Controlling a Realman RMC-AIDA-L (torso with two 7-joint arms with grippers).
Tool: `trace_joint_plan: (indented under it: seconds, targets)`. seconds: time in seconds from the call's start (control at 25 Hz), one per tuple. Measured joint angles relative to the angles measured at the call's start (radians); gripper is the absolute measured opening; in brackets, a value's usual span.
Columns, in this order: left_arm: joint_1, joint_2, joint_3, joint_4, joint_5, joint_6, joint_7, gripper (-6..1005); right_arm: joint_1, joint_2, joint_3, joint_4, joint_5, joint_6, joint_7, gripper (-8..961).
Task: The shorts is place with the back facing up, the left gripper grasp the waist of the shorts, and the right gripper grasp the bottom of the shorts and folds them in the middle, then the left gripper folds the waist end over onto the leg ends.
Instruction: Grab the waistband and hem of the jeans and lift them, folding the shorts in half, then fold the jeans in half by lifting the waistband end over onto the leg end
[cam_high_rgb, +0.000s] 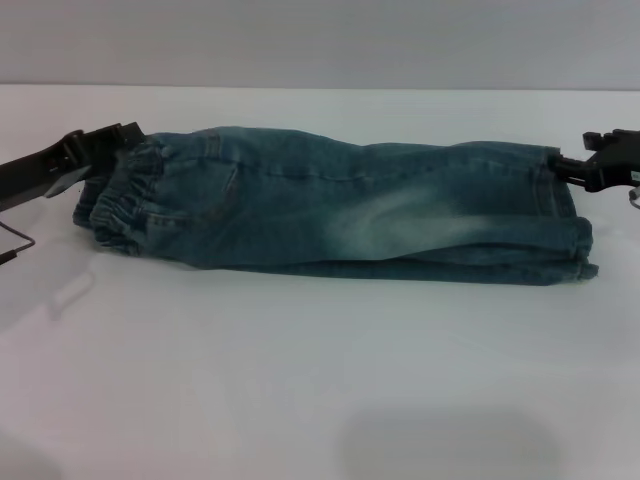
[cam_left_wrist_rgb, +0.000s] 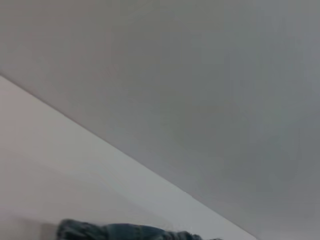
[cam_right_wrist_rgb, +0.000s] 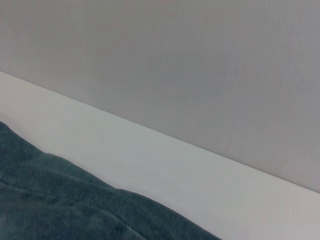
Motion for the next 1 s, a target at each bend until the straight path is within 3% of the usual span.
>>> trace_joint_plan:
  seconds: [0.04, 0.12, 0.32, 0.56, 1.0]
  targets:
    - [0.002, 0.002, 0.000, -0.002, 0.000, -0.006, 0.000, 366, -0.001, 0.000, -0.001, 0.000, 0.000, -0.001, -0.001, 301]
    - [0.004, 0.004, 0.001, -0.002, -0.001, -0.014, 0.004, 417, -0.001, 0.000, -0.008, 0.000, 0.001, -0.003, -0.003, 535]
    - [0.008, 0.012, 0.006, 0.006, 0.001, -0.021, 0.108, 602, -0.002, 0.007, -0.015, 0.000, 0.008, -0.008, -0.028, 651]
    - [0.017, 0.025, 0.001, 0.006, 0.000, -0.031, 0.210, 838, -0.002, 0.014, -0.016, -0.001, 0.009, -0.009, -0.029, 651]
    - [0.073, 0.034, 0.031, -0.004, 0.030, -0.077, 0.273, 838, -0.005, 0.028, -0.011, -0.003, 0.012, -0.009, -0.029, 652]
